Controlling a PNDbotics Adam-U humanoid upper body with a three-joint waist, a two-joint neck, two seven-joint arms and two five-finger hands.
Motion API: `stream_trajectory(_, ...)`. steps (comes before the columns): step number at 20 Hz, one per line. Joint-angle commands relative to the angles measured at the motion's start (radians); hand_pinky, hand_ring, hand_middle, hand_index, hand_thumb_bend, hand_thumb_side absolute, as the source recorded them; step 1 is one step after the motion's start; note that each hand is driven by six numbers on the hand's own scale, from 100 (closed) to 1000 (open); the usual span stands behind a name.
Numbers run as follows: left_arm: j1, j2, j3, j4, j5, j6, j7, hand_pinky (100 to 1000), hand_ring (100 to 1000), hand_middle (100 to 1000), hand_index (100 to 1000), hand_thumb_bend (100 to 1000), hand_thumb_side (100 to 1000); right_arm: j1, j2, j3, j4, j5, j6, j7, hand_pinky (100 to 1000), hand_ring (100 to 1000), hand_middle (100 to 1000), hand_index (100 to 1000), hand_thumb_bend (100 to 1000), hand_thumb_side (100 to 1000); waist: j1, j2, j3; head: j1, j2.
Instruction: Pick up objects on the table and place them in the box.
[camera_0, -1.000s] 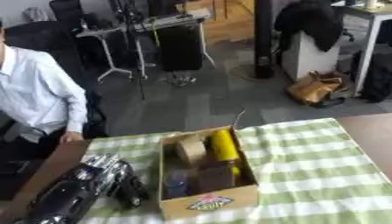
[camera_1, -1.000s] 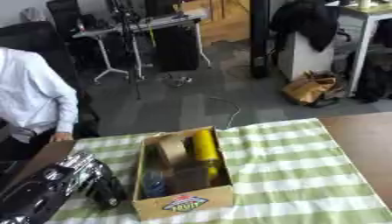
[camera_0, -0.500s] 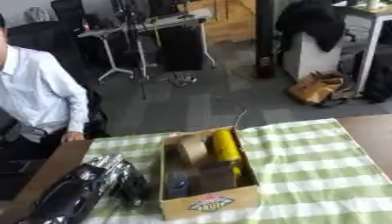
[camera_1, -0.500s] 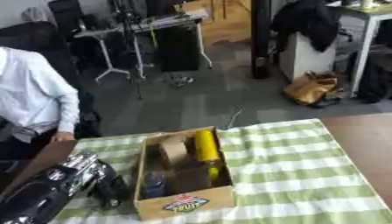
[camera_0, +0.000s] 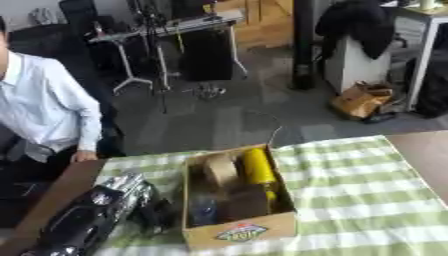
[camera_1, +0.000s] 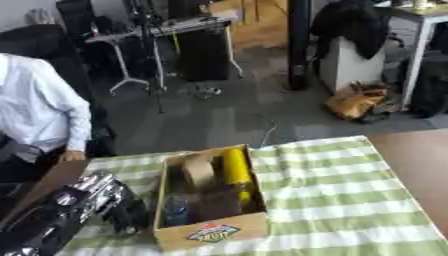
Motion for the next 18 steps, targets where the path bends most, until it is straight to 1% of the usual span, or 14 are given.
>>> stream_trajectory(1, -0.026, 0.037, 0.006, -0.021, -0.005, -0.001, 0.000, 334, 439, 391, 540, 291, 668, -0.007, -0.018, -0.003, -0.016, -0.004, -0.071, -0.077, 909, 1000, 912, 883, 100, 1000, -0.006, -0.013, 0.001, -0.002, 0.000)
stream_trajectory(4, -0.028, 0.039, 0.007, -0.025, -0.006, -0.003, 0.000, 331, 422, 368, 531, 278, 671, -0.007, -0.017, -0.002, -0.016, -0.003, -0.070, -0.077, 909, 1000, 911, 883, 100, 1000, -0.006, -0.013, 0.002, -0.003, 0.000)
stream_trajectory(9, -0.034, 0.045, 0.011, -0.047, -0.004, -0.007, 0.000, 326, 416, 365, 531, 278, 667, -0.007, -0.014, 0.000, -0.016, -0.002, -0.066, -0.075, 910, 1000, 911, 884, 100, 1000, -0.008, -0.013, 0.005, -0.004, -0.001)
stream_trajectory(18, -0.044, 0.060, 0.026, -0.056, -0.010, 0.034, 0.000, 324, 416, 369, 533, 276, 664, -0.005, -0.014, 0.001, -0.016, -0.003, -0.068, -0.074, 910, 1000, 911, 885, 100, 1000, -0.011, -0.015, 0.007, -0.009, 0.001)
